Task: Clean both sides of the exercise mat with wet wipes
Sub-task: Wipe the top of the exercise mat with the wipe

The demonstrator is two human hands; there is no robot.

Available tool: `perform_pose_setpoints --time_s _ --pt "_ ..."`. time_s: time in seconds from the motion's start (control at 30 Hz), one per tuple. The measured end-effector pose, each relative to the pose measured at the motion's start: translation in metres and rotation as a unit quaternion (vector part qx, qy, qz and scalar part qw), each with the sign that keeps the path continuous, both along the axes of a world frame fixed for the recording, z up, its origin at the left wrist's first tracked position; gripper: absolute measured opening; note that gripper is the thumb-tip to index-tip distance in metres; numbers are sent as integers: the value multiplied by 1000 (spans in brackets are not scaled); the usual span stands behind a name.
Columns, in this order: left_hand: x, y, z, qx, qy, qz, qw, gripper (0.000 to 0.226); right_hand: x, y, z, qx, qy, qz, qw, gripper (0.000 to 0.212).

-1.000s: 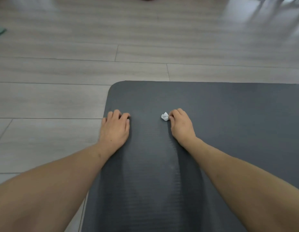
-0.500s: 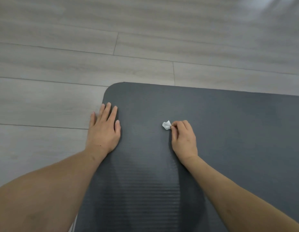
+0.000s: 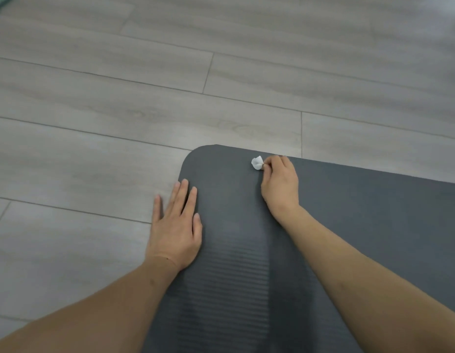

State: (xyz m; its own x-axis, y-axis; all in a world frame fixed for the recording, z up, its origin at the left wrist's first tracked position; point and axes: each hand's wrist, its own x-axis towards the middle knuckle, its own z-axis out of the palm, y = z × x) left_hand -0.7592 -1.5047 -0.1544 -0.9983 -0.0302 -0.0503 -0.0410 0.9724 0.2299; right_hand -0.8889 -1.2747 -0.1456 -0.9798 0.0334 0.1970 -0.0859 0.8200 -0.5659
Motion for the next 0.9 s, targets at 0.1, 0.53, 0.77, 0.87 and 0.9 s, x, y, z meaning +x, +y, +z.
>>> perform_pose_setpoints --time_s 0.1,0.53,0.77,0.87,0.9 --pt "0 -2 -3 -7 -4 -4 1000 68 -36 -36 6 16 -11 35 999 11" --pt "-1 -6 -9 -13 20 -16 1000 66 -59 -89 13 107 8 264 959 6" --pt "3 -8 2 -6 12 31 999 63 66 -73 9 62 -4 292 954 9" --pt "27 -18 9 2 -7 -12 1000 60 101 -54 16 79 -12 368 926 7" --pt "35 -20 9 6 -17 -19 1000 61 95 -53 17 103 -7 383 918 7"
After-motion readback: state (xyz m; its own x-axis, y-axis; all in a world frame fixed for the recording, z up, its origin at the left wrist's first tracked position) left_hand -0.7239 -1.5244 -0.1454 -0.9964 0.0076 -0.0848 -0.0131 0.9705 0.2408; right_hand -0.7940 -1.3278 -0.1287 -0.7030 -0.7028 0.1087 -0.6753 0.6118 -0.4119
